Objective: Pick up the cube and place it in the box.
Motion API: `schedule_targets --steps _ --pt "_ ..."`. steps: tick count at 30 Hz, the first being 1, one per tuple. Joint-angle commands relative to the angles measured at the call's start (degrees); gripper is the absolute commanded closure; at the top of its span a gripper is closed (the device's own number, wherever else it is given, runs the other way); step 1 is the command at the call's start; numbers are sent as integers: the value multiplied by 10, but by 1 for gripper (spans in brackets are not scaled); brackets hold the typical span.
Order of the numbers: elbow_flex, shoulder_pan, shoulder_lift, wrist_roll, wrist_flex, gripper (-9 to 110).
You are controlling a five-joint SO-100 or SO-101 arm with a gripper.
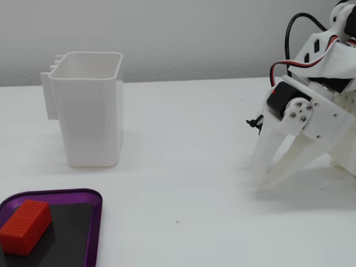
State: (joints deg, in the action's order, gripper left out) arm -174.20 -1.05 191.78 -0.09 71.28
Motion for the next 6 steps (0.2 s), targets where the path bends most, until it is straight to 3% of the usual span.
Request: schedule_targets --steps 1,6 --pt "-3 4 43 3 1 102" --pt "-3 4 43 3 1 102"
